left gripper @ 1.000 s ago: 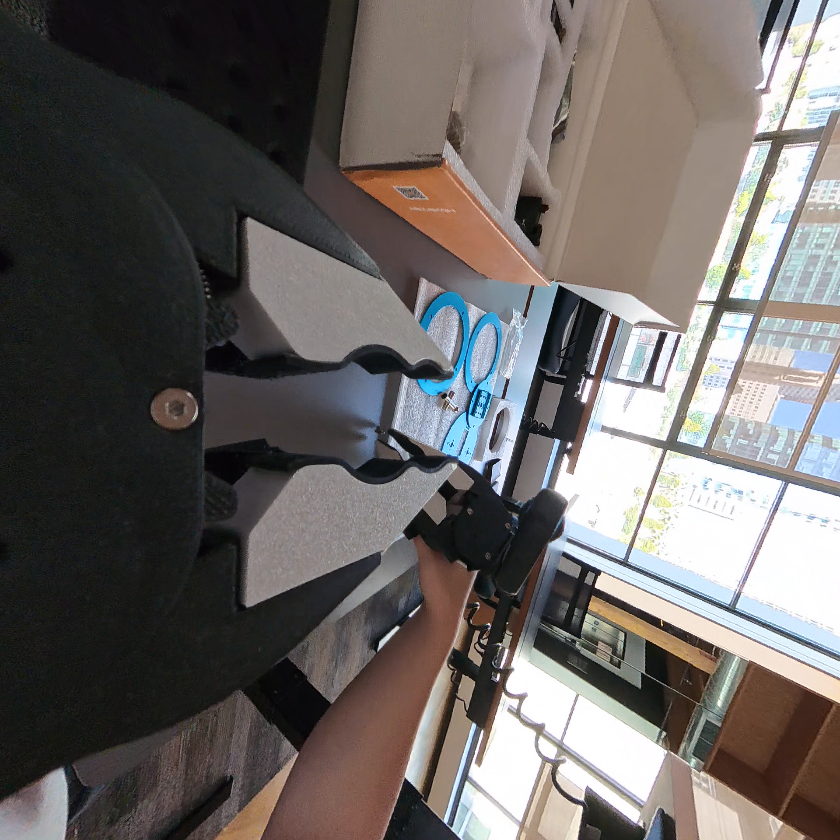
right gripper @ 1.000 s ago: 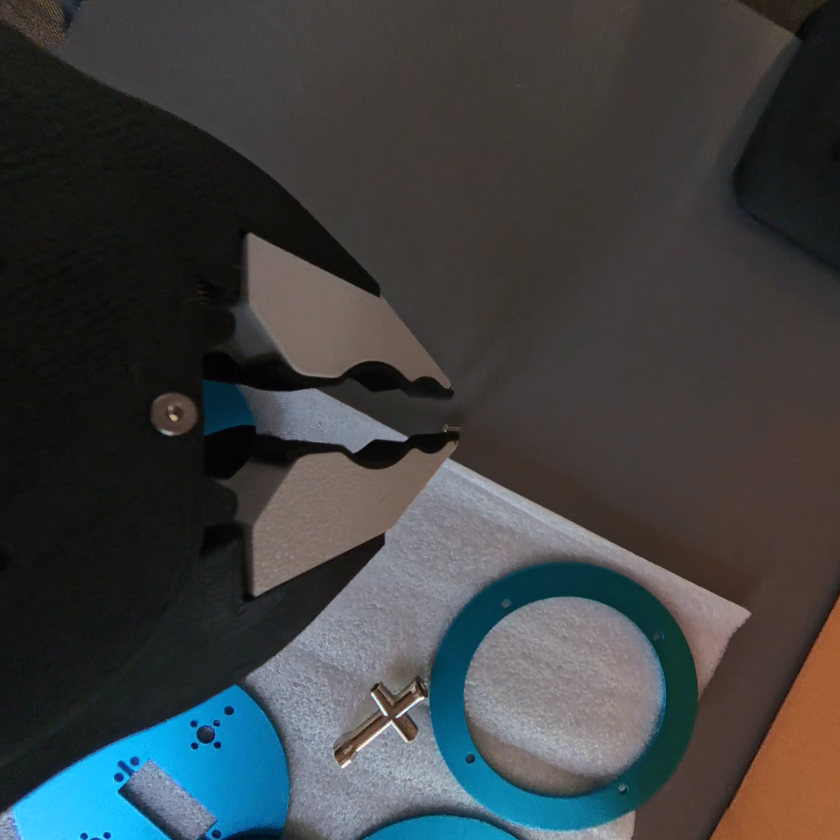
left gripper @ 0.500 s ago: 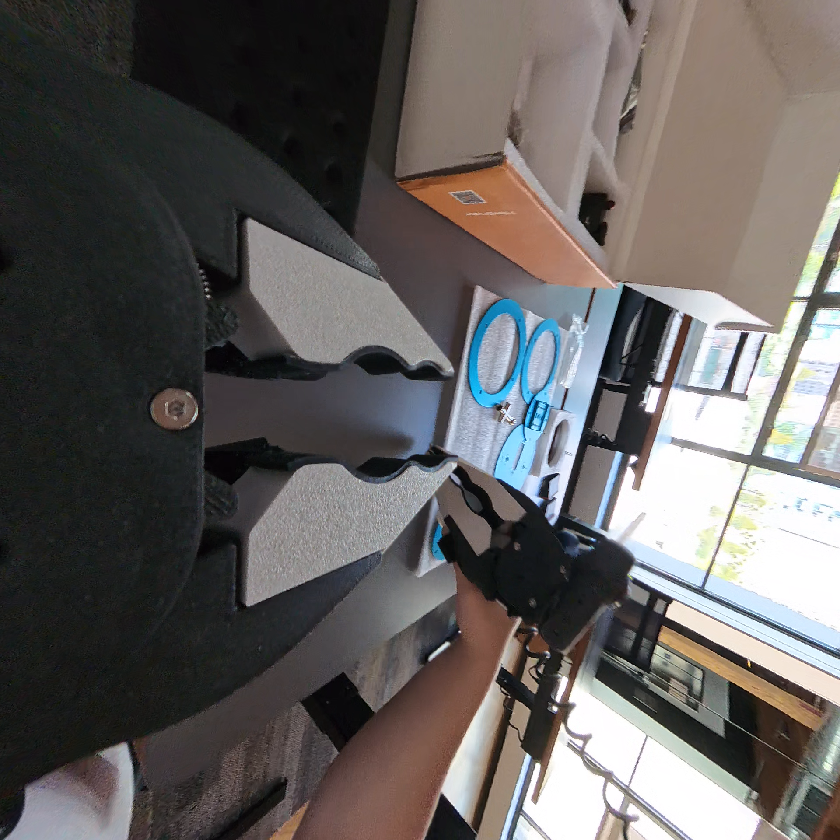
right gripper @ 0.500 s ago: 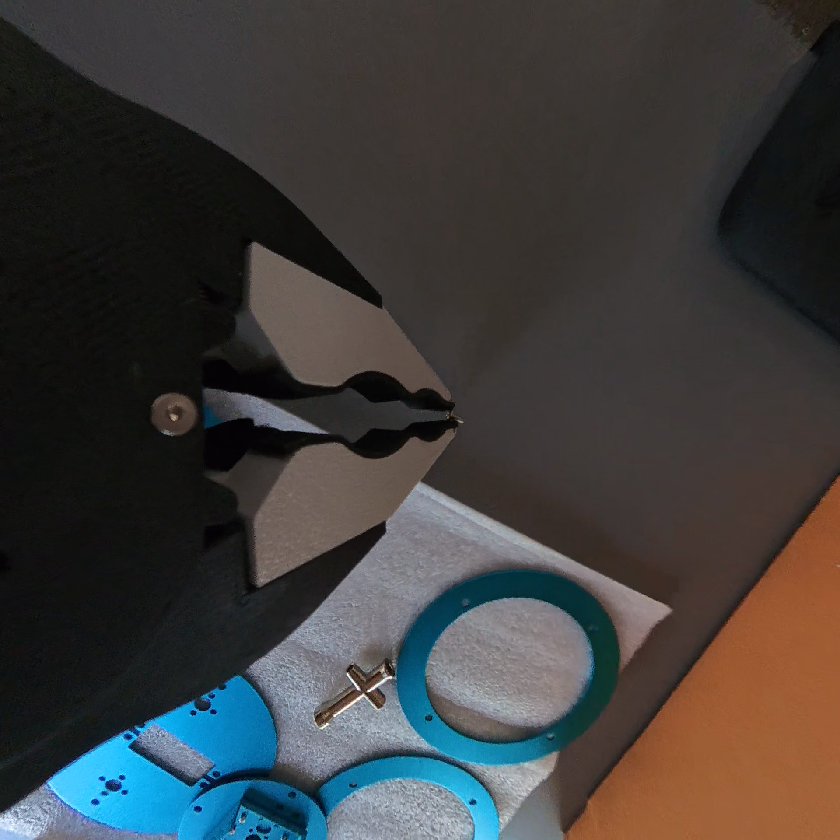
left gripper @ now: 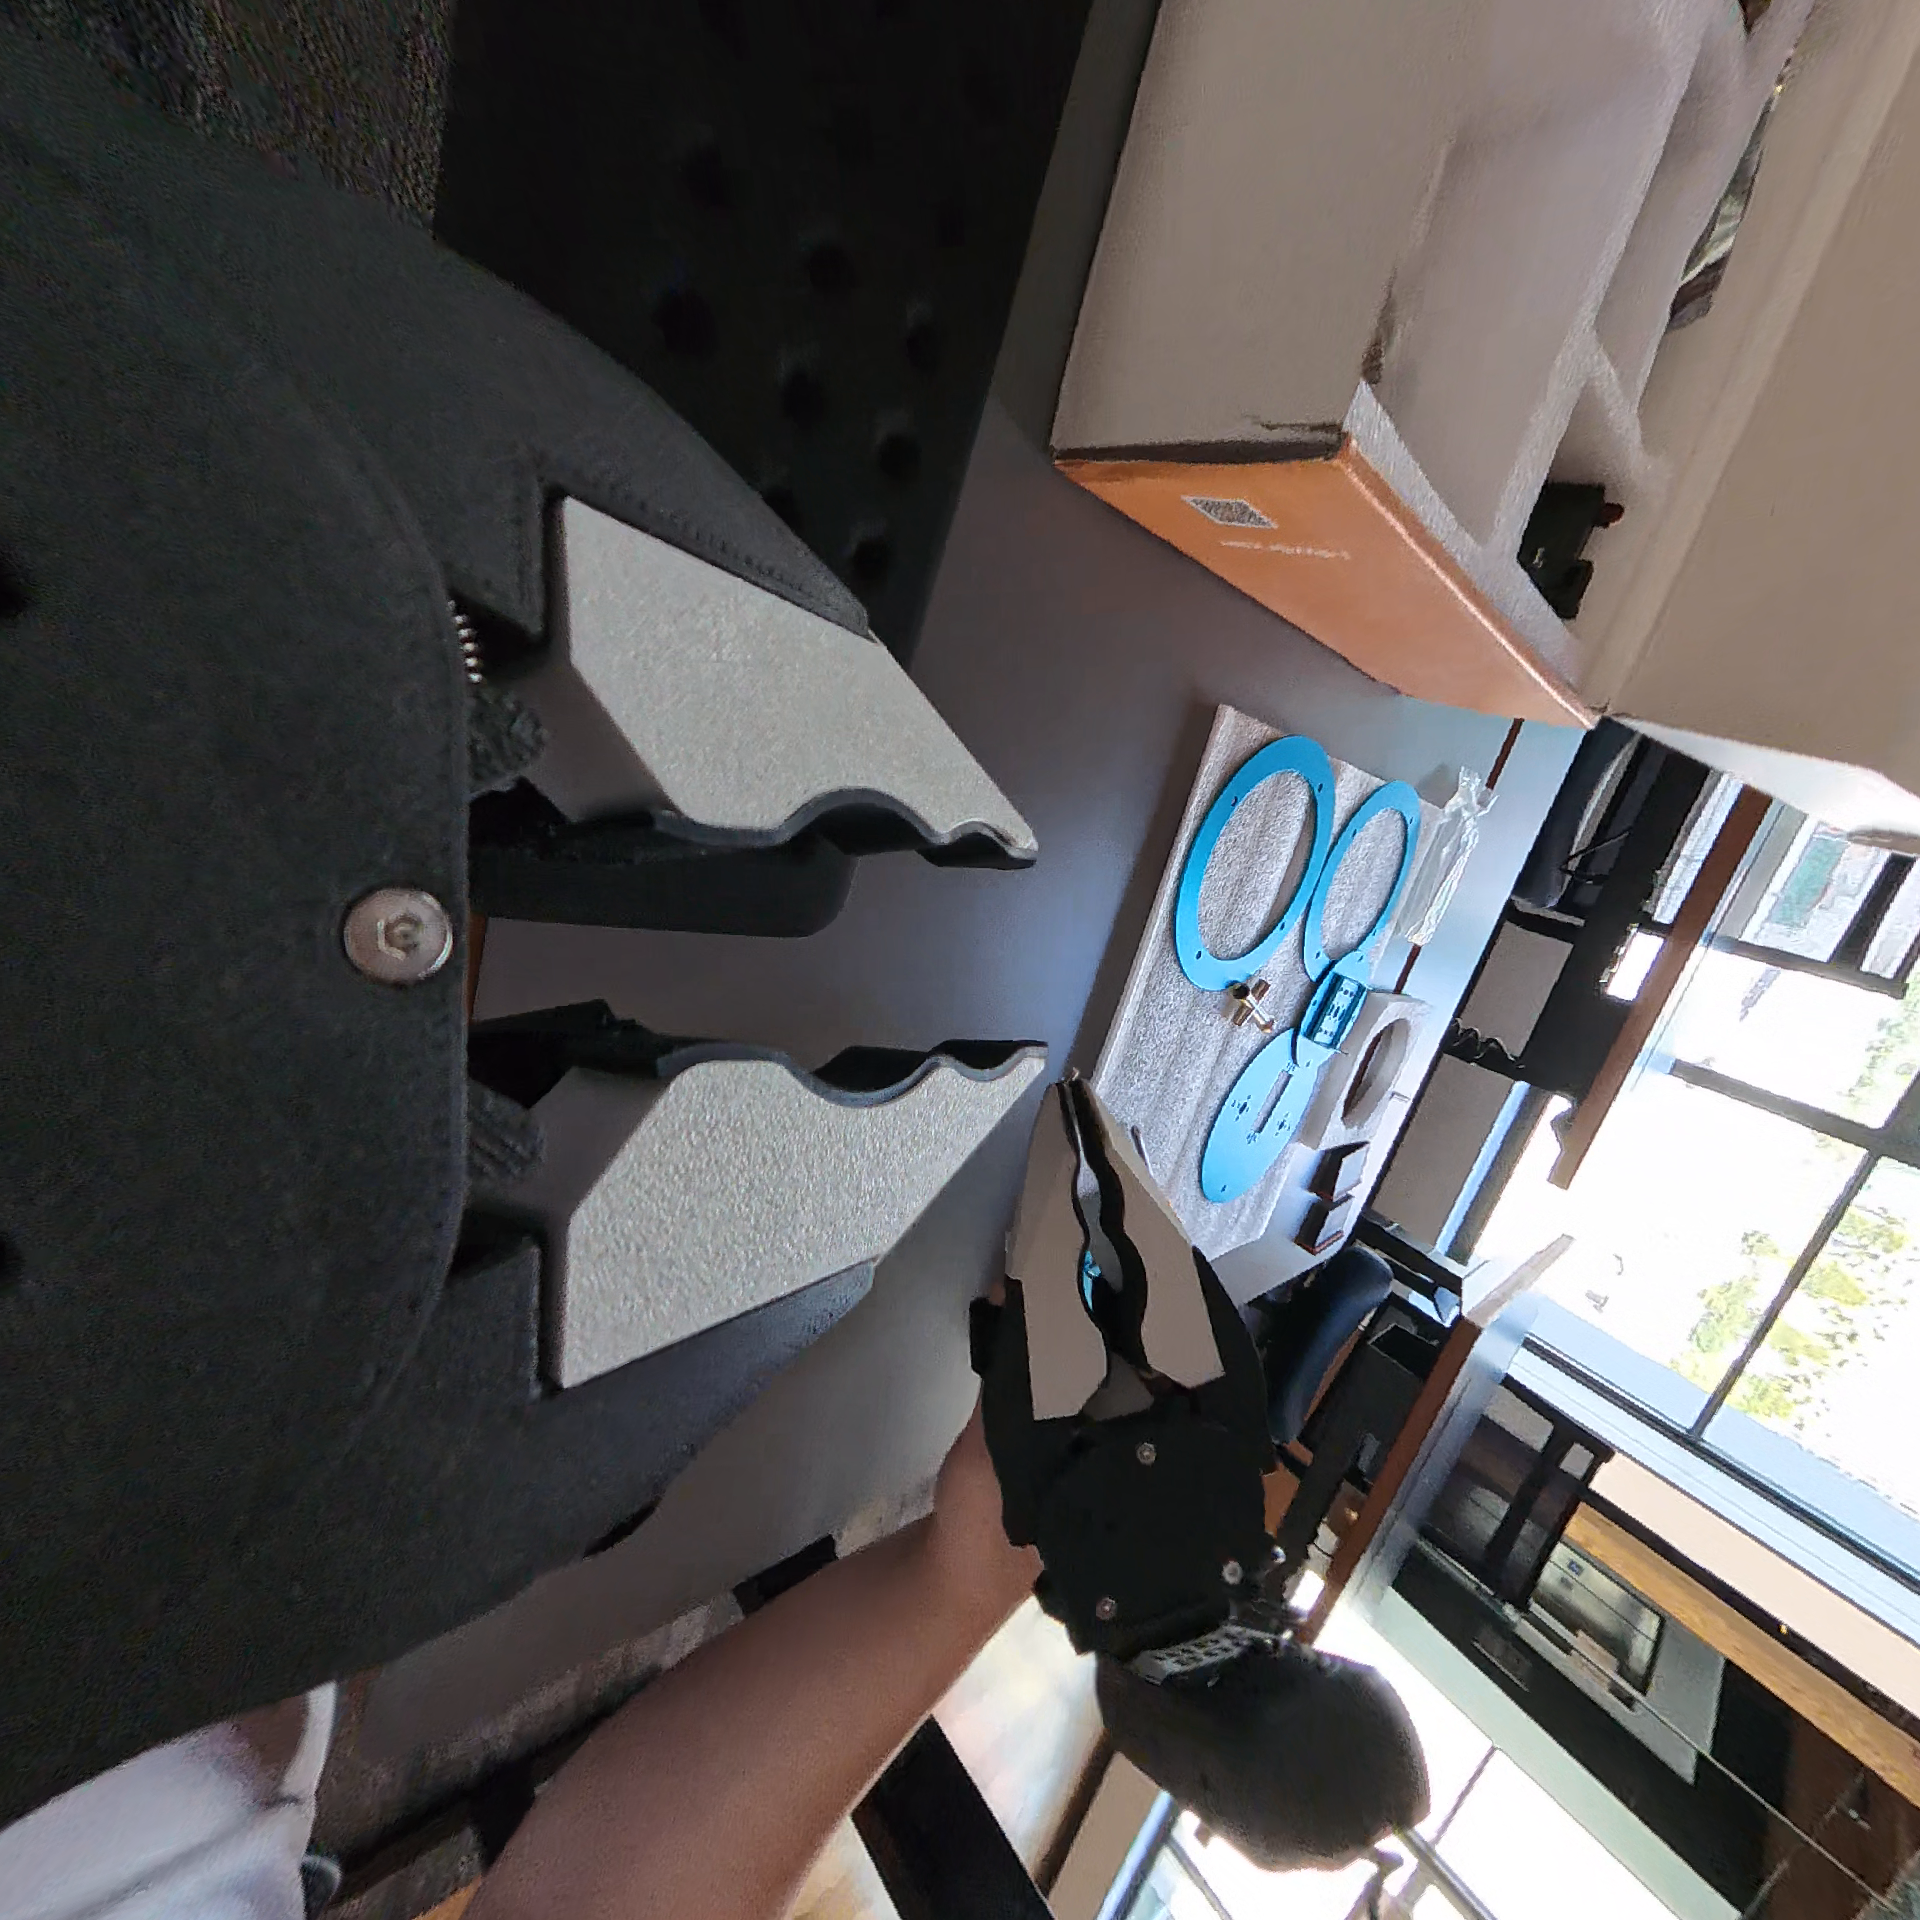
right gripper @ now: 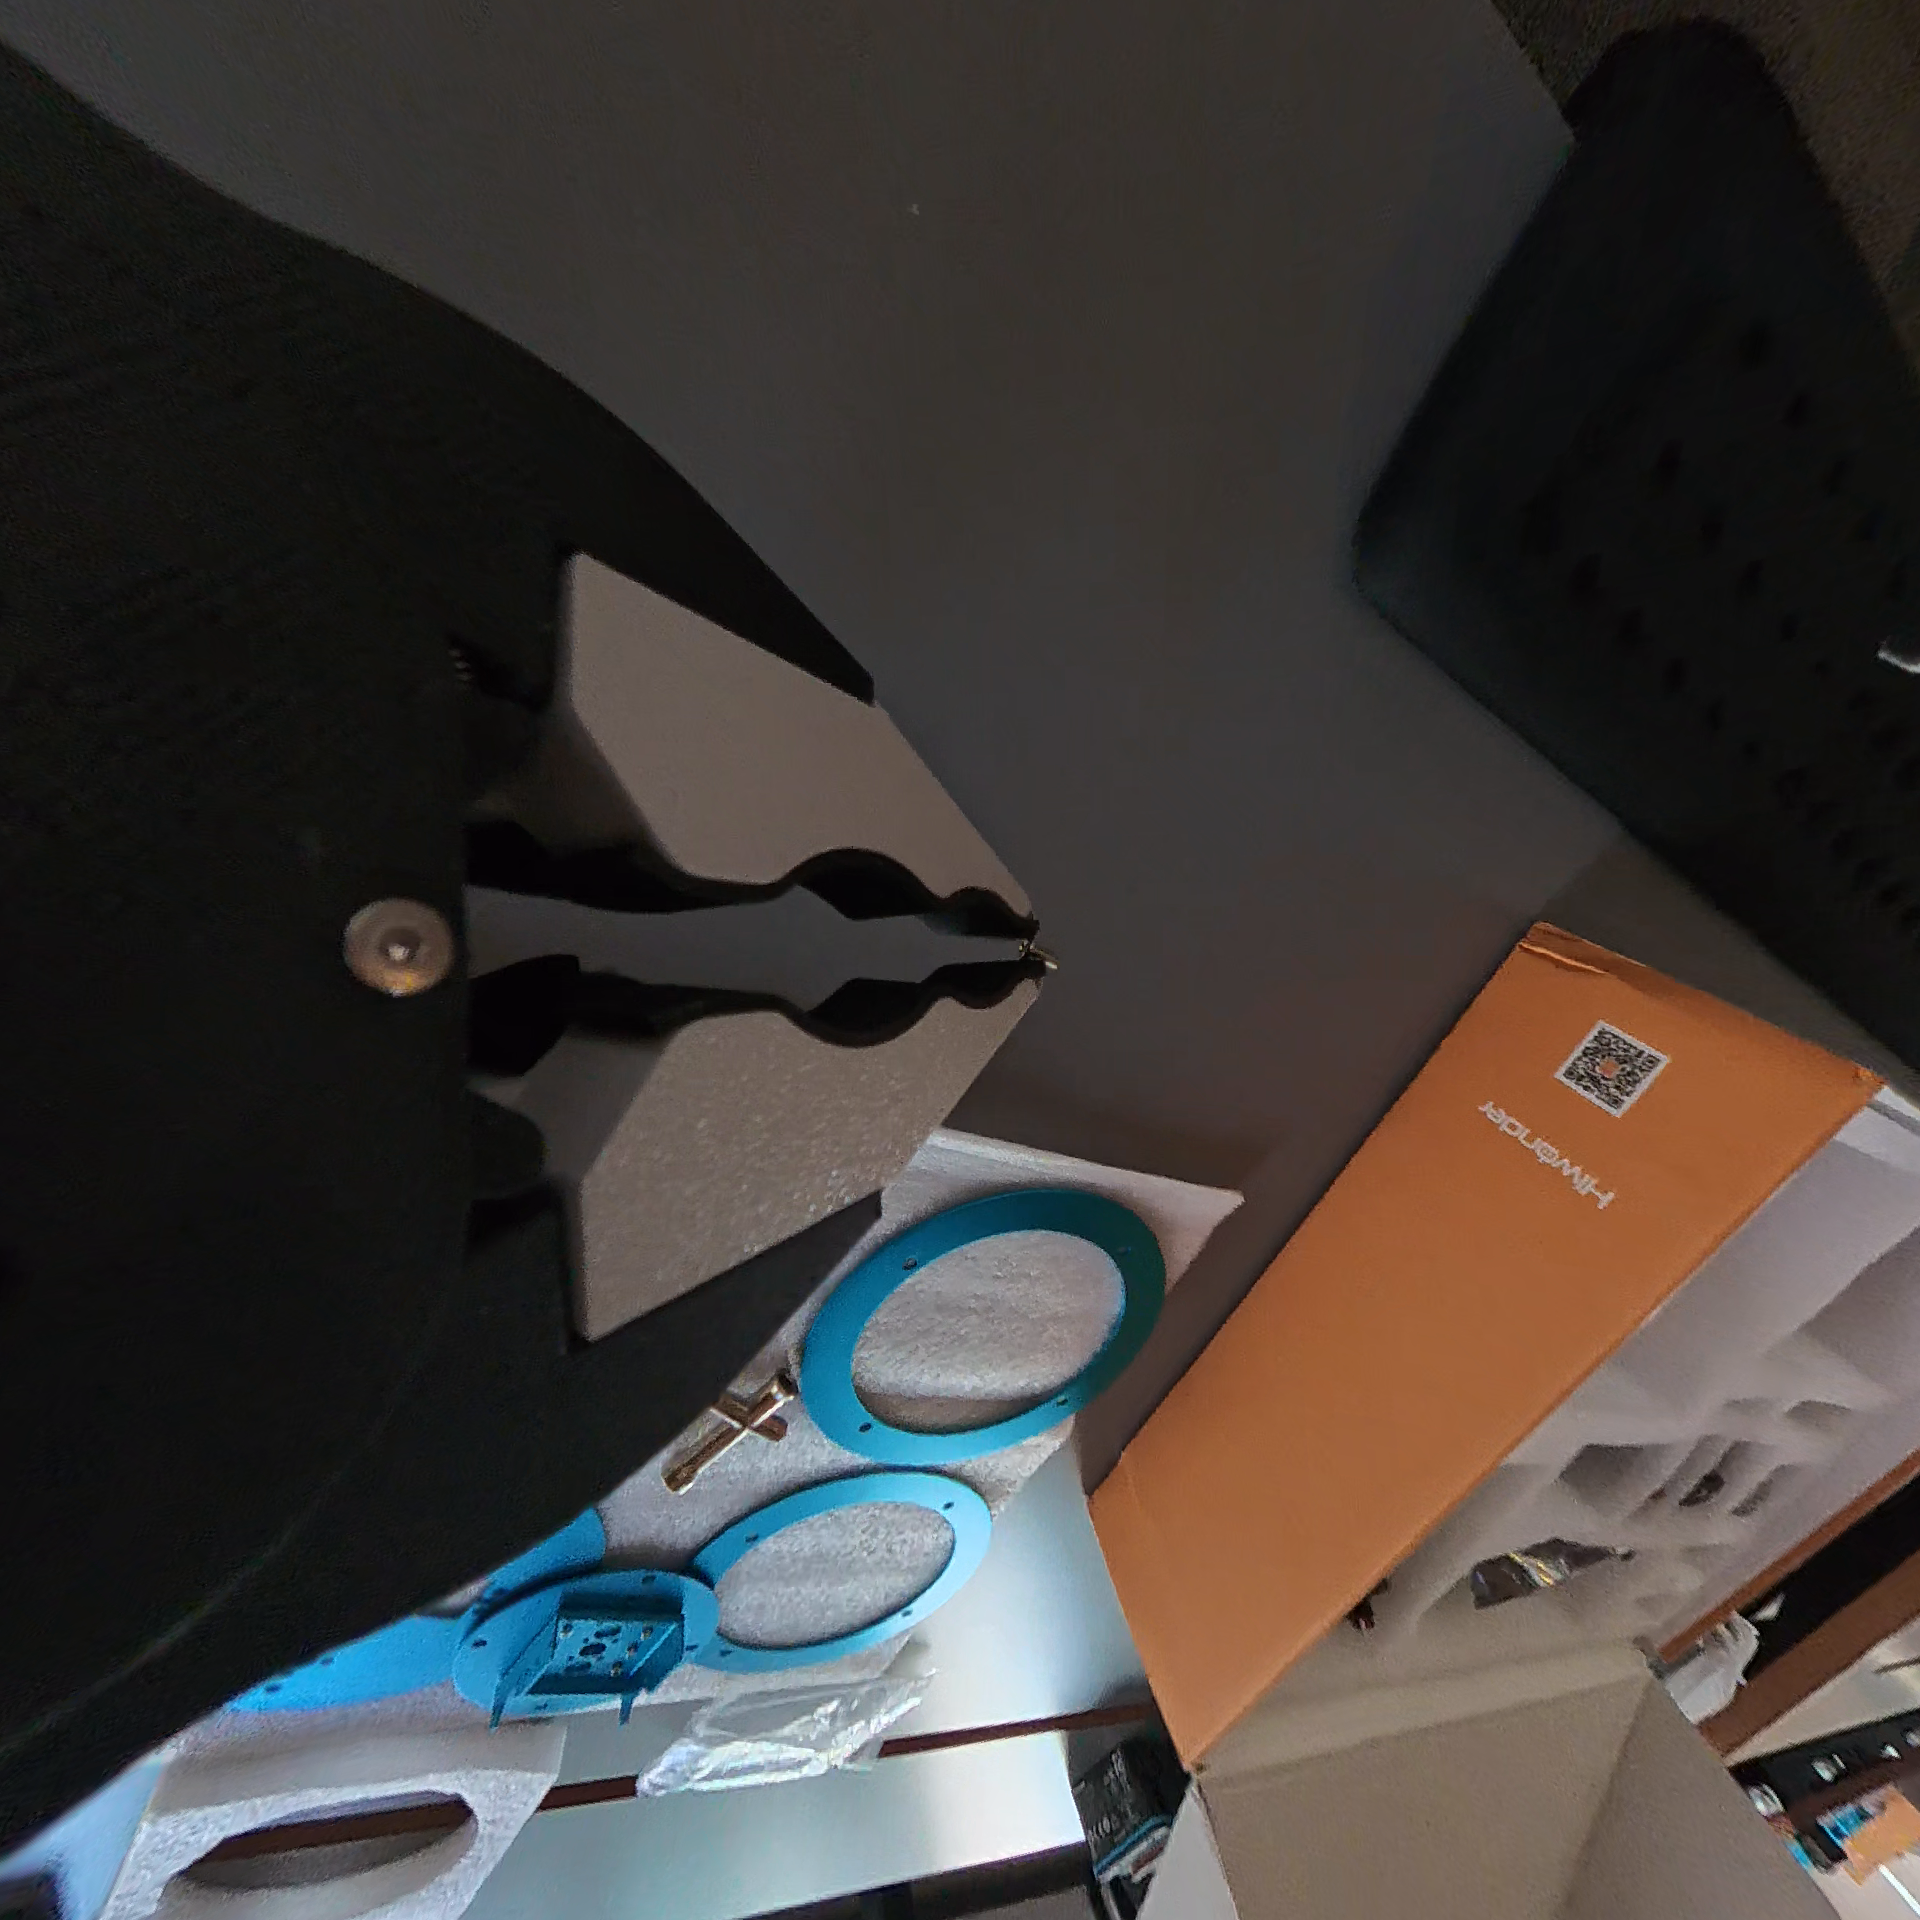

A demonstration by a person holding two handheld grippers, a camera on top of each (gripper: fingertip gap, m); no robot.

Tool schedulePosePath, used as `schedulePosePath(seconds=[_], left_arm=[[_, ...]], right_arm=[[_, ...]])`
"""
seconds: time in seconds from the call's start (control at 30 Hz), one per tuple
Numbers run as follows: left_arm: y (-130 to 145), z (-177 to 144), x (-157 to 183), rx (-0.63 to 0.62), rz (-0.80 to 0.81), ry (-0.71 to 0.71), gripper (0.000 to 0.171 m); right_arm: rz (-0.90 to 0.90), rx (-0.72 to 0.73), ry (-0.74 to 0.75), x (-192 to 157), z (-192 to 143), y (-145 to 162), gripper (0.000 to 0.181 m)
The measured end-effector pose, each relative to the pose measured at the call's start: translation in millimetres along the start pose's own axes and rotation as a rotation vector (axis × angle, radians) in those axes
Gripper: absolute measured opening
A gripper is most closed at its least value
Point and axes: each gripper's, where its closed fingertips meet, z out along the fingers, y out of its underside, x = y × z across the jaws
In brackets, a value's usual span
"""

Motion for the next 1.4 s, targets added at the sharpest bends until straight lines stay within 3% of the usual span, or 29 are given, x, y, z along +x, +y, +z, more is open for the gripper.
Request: schedulePosePath(seconds=[0.3,0.5,0.7,0.9,1.0,1.23,1.4], left_arm=[[-7.3,13.7,-1.4,-0.017,-0.072,0.049,0.033],[-11.2,32.8,11.4,-0.082,-0.123,0.187,0.030],[-35.6,54.7,33.1,-0.079,-0.166,0.344,0.027],[-27.9,73.5,69.3,-0.095,-0.250,0.533,0.025],[-22.5,83.4,75.8,-0.097,-0.271,0.561,0.026],[-11.9,96.2,97.6,-0.143,-0.276,0.691,0.024],[-14.0,94.8,110.3,-0.165,-0.363,0.808,0.021]], right_arm=[[-0.126,0.101,0.222,5.0,-11.7,-28.3,0.002],[-0.178,0.192,0.327,13.7,-39.6,-36.4,0.001],[-0.211,0.255,0.402,35.2,-58.8,-52.2,0.001],[-0.233,0.274,0.381,24.6,-69.5,-51.8,0.000],[-0.232,0.251,0.349,21.2,-68.6,-43.3,0.000],[-0.124,0.305,0.217,12.1,-78.4,-40.4,0.000],[-0.045,0.368,0.146,12.1,-89.7,-41.7,0.000]])
